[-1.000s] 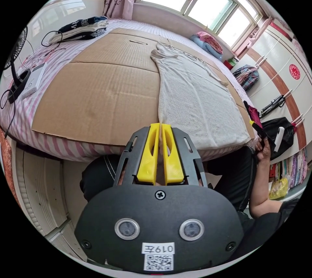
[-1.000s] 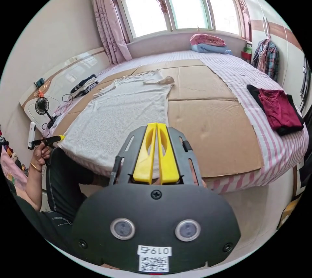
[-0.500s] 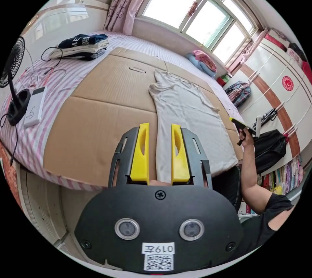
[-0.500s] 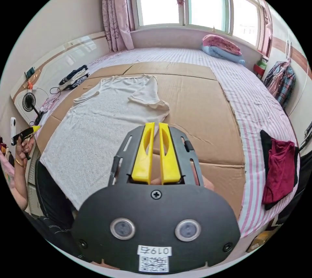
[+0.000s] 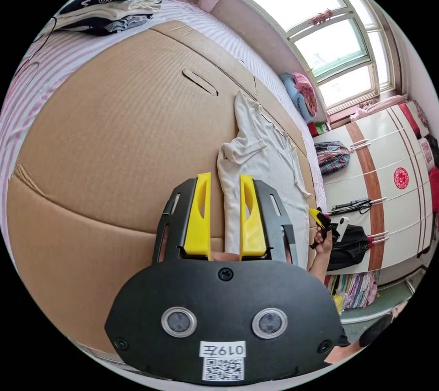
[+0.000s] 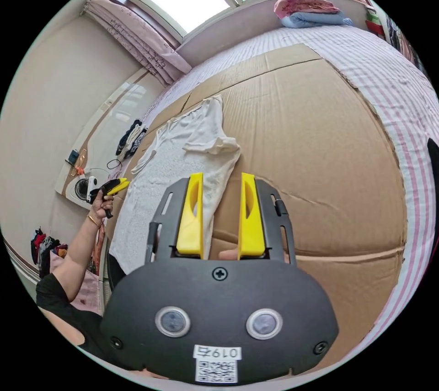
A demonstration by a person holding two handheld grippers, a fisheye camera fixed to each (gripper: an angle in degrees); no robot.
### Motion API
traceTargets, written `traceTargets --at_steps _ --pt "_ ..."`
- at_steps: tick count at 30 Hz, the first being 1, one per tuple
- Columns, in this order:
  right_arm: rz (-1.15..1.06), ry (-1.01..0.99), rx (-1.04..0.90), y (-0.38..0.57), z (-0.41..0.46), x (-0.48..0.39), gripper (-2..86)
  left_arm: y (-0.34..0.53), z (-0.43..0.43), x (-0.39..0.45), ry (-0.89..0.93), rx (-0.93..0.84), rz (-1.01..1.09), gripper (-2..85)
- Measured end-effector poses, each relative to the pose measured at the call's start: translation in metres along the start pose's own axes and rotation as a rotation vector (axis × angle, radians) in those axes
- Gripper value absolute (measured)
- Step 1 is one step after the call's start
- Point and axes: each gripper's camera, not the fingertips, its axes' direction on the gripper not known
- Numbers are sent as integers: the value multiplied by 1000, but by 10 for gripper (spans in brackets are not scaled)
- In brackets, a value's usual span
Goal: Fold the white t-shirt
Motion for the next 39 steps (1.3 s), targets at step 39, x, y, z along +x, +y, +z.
traceTargets --at_steps 39 --pt "-3 -143 -188 -172 -235 -162 83 -99 102 -65 13 -72 80 74"
